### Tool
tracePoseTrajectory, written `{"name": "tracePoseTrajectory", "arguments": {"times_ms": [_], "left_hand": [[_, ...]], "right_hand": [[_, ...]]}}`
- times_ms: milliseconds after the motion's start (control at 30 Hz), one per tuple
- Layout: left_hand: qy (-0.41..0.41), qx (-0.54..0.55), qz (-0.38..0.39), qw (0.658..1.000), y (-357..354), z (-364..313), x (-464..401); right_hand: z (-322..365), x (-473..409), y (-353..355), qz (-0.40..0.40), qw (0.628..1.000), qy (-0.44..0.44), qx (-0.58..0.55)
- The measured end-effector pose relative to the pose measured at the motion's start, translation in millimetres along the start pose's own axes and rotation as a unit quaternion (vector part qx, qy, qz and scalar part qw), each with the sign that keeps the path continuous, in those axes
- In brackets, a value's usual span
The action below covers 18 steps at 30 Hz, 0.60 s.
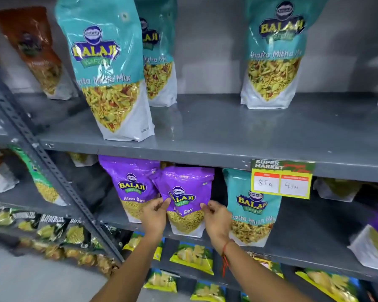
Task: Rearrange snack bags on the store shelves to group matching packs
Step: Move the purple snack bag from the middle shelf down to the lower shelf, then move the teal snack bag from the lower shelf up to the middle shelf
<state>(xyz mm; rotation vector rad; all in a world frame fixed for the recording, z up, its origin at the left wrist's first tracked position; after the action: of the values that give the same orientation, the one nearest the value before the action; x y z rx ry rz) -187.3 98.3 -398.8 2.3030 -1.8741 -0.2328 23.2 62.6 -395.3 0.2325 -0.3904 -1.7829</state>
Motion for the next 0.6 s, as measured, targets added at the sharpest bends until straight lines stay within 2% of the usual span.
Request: {"name": "tracePoseTrajectory", "arguments": {"times_ms": [133,233,300,367,433,500,533,600], "left_hand": [[0.033,0.079,-0.046,0.995,-9,-14,23],[-0.058,0.028,-0.088,0.994,-23,-44,53],[-0.125,-0.011,-0.051,0.991,-45,-55,68],[-0.166,-0.049,0.021,0.985,-73,-65,79],[-0.17,-0.09,0.101,0.976,-102,-66,82],[-0.146,-0.142,0.149,0.968,-124,-63,79],[-0.136,-0.162,0.159,0.964,-131,-61,77],[-0.136,-0.182,0.17,0.959,-140,-61,76]], "right_hand": [[-2,7,3,0.036,0.997,-0.002,-0.067],[-2,25,21,0.03,0.994,0.03,-0.103],[-1,37,44,-0.007,0.992,0.068,-0.105],[0,48,77,-0.081,0.987,0.096,-0.1],[-7,54,115,-0.184,0.973,0.101,-0.093],[-26,50,147,-0.252,0.96,0.073,-0.097],[-37,44,158,-0.257,0.961,0.046,-0.09],[-59,30,169,-0.188,0.978,-0.009,-0.094]]}}
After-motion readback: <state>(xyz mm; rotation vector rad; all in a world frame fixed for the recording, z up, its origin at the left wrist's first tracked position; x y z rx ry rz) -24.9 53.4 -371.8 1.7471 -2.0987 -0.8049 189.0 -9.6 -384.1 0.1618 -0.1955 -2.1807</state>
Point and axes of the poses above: each hand's wrist, its own x-axis away from the middle knuckle, its own y-axis out of the back of the hand, z = x × y, the point moved 5 cm from there along -x, towards the middle knuckle, and after that the axes turned 11 degrees about z, right-handed, at the moved point
